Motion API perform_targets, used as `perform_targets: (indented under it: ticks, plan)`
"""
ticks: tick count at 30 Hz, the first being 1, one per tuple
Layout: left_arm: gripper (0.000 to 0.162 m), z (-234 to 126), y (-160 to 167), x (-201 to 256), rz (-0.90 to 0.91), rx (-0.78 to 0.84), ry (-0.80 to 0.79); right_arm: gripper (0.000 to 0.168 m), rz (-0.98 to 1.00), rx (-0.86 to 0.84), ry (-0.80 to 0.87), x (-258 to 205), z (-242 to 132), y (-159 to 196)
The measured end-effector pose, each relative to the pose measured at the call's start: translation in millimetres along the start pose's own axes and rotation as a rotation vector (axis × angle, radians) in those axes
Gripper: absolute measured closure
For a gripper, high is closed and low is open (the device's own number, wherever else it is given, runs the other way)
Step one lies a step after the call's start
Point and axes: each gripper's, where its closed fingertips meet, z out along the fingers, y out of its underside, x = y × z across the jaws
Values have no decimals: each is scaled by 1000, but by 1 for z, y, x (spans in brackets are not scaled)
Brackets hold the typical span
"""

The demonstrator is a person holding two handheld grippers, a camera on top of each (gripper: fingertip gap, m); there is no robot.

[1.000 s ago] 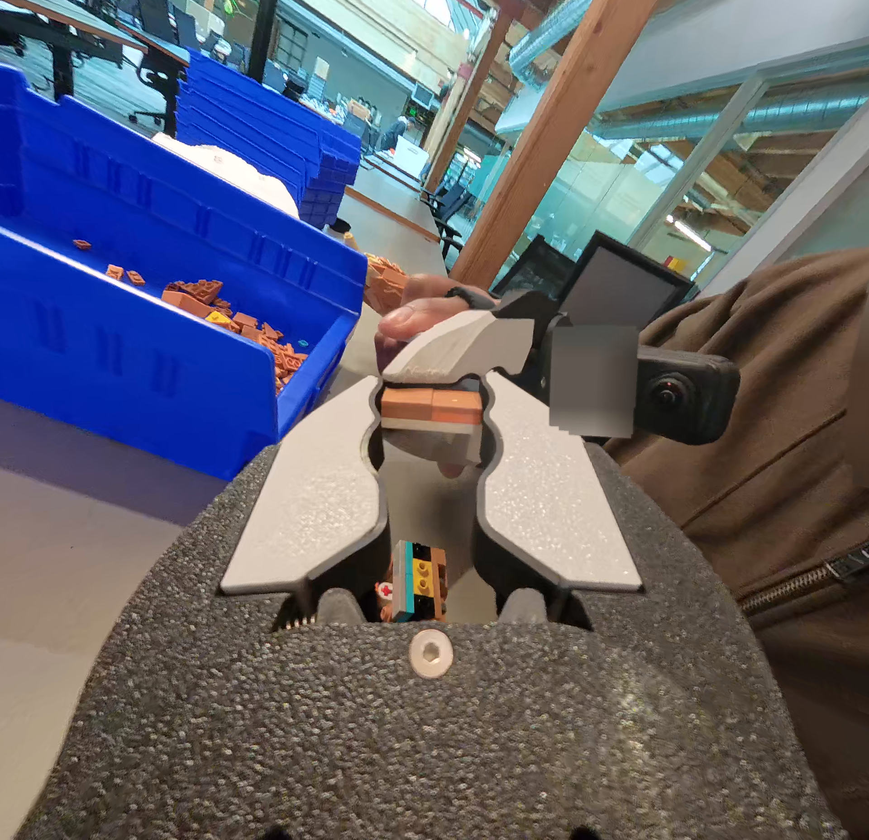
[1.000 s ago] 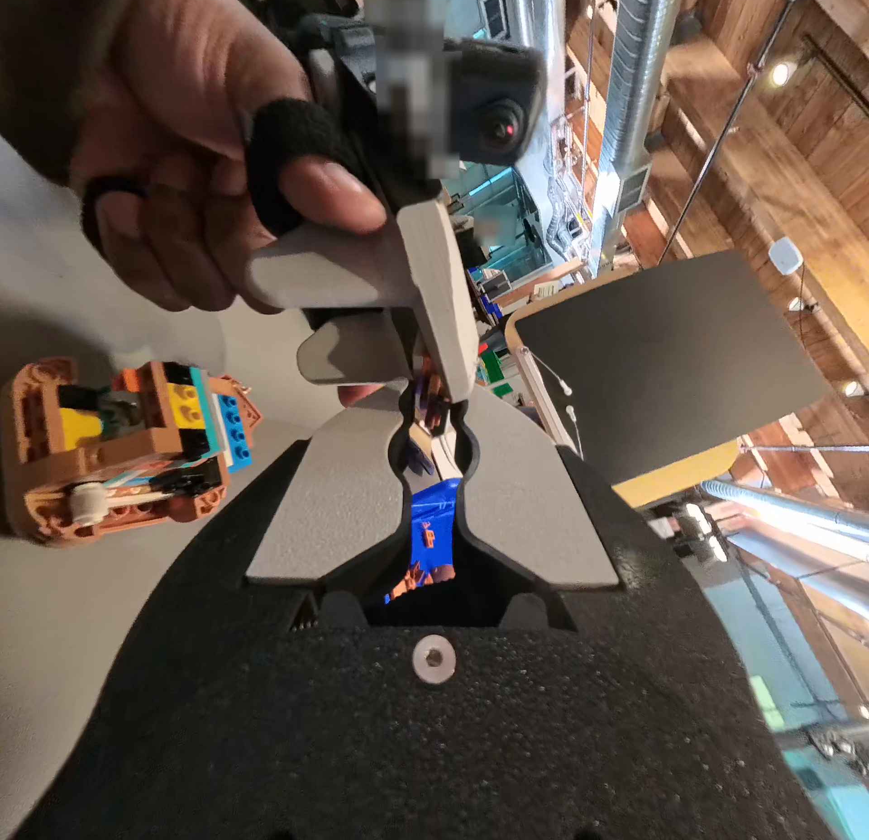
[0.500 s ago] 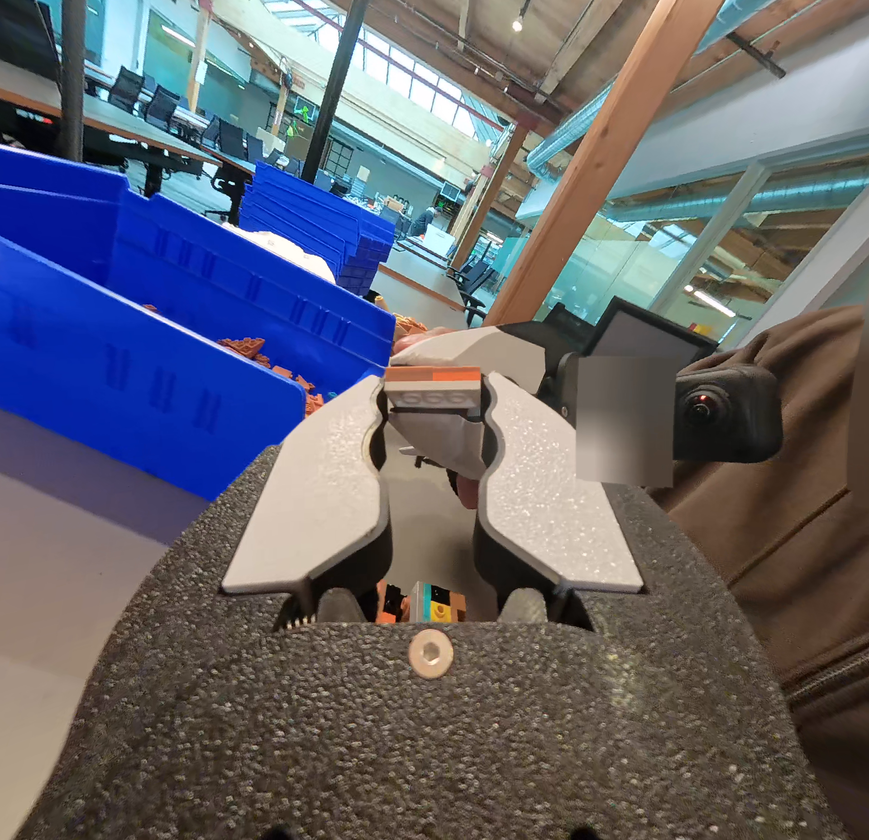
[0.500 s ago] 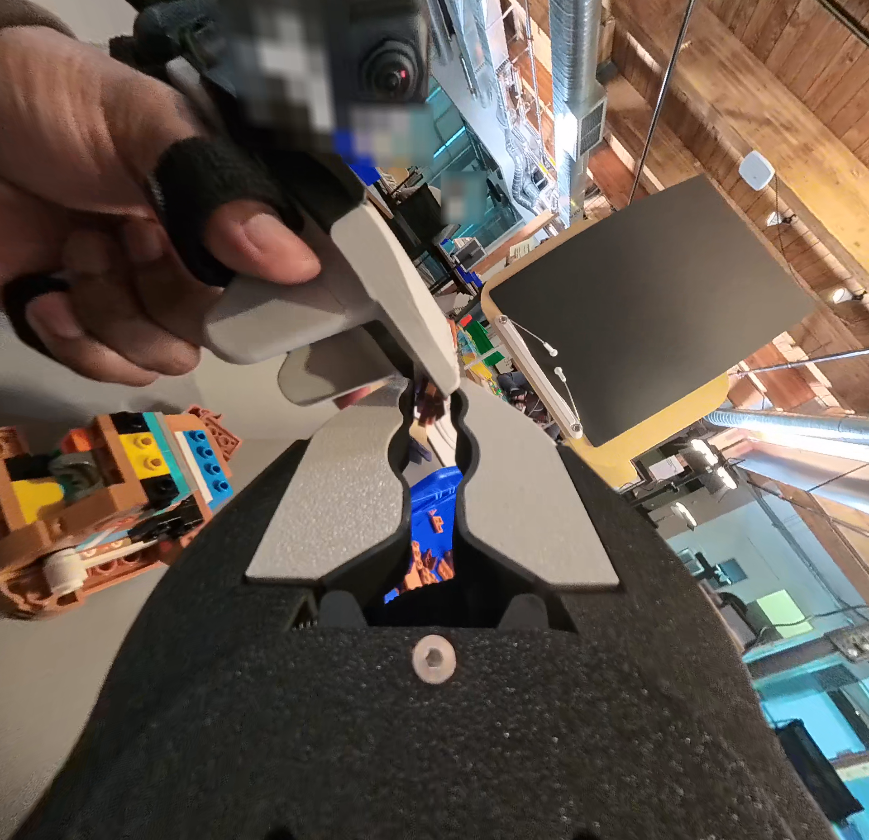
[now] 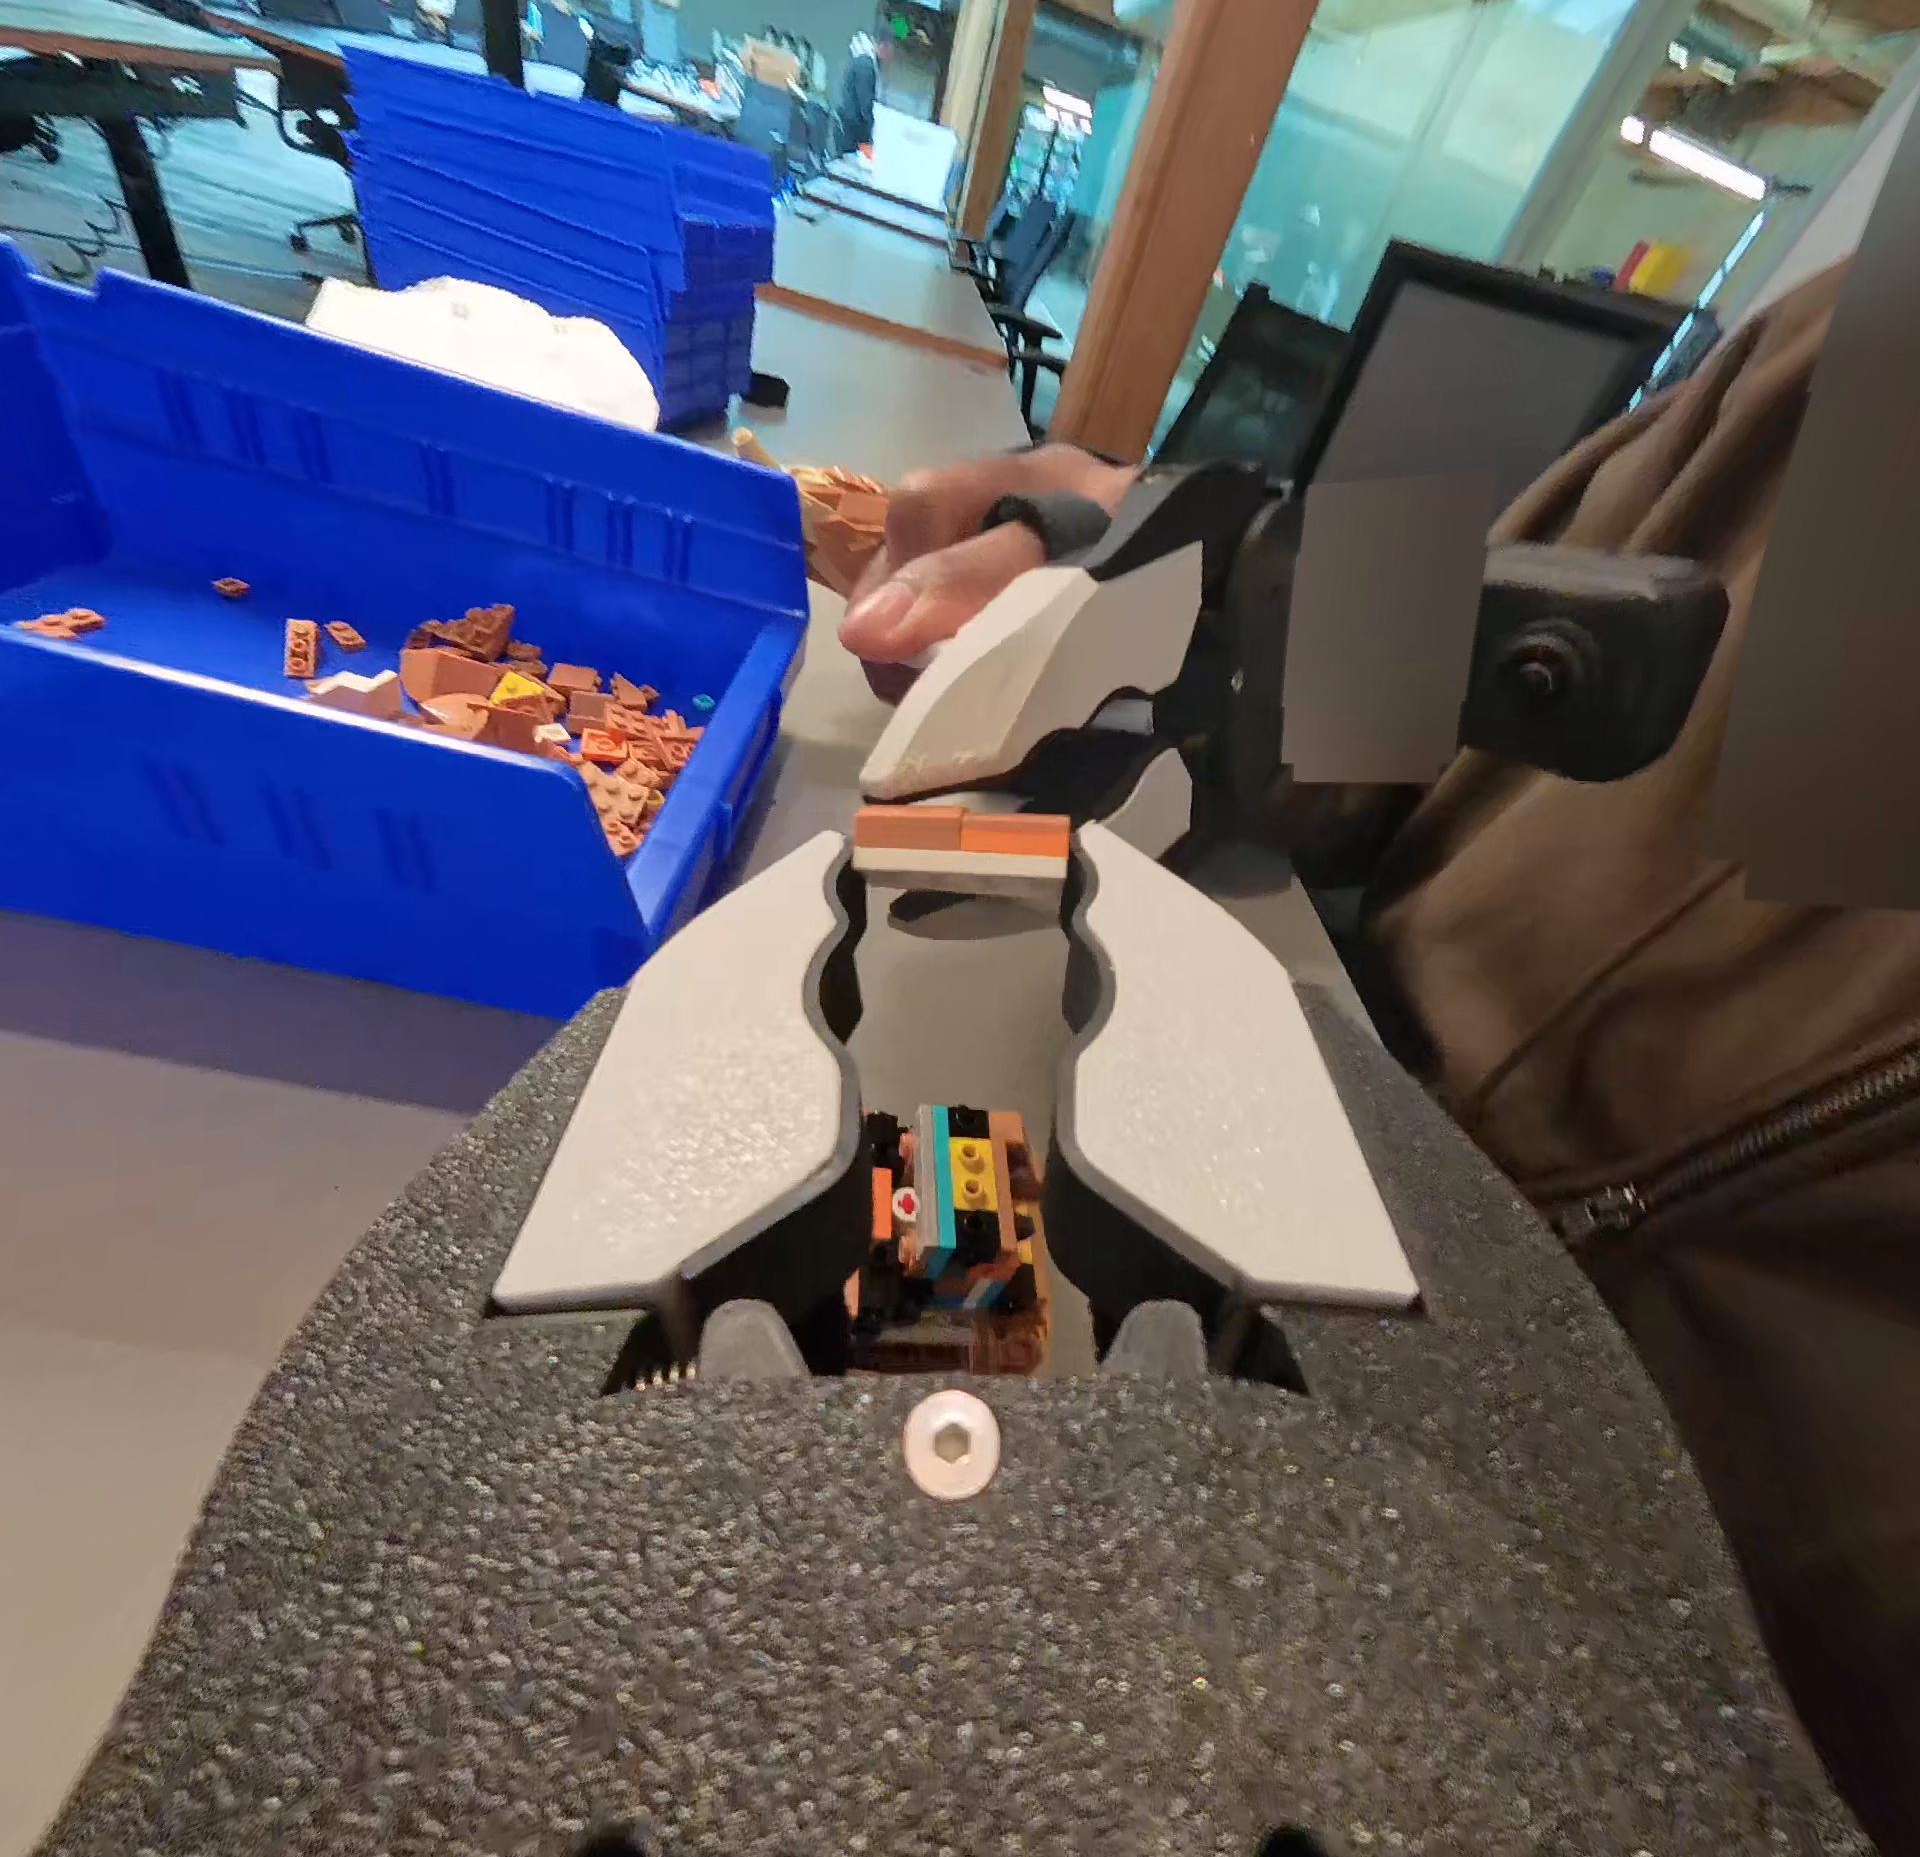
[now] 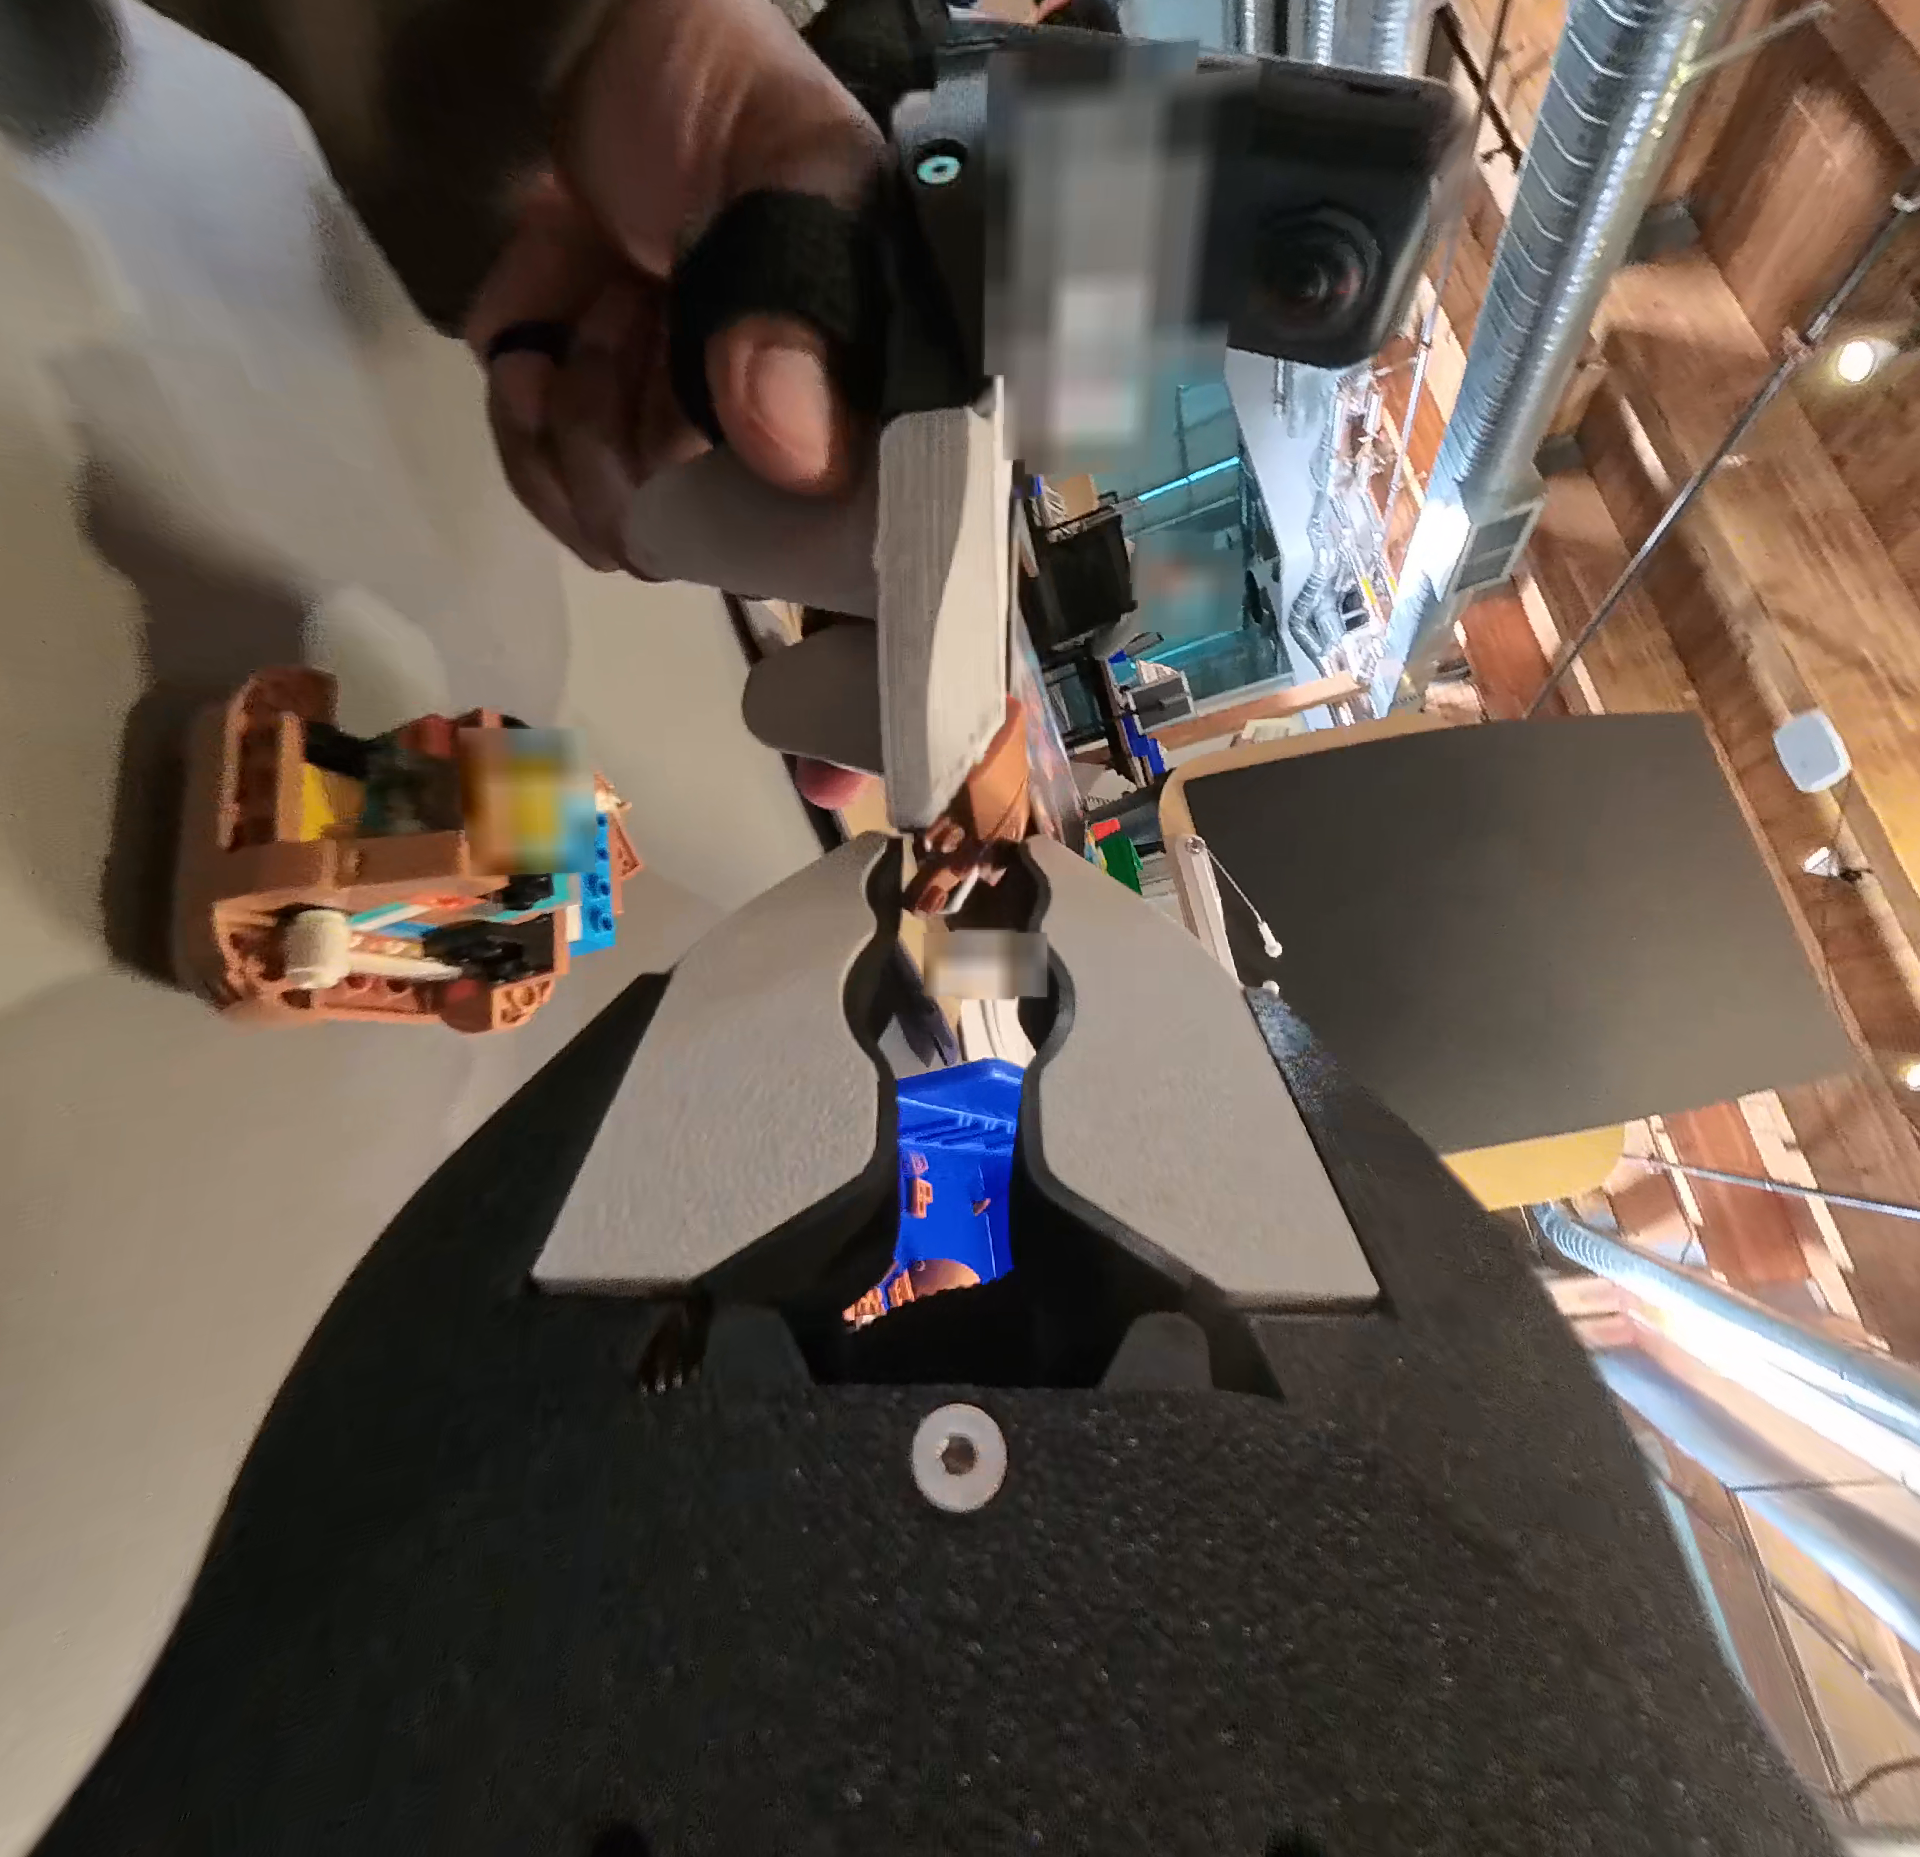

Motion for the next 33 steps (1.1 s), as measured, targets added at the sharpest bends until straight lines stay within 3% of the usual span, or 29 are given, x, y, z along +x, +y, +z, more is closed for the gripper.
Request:
perform_targets:
  ticks: [12,28,31,33]
  plan:
    - [126,3,29,6,79,-201,21,151,-6,18,-170,-21,-9,3]
    - [125,-9,15,-12,6,-61,-15,161,281,-32,-36,5,1,21]
    - [125,-16,20,-22,32,-110,-77,161,265,-42,-27,5,1,23]
    - [125,-26,35,-34,106,-235,-156,161,235,-51,-25,3,1,24]
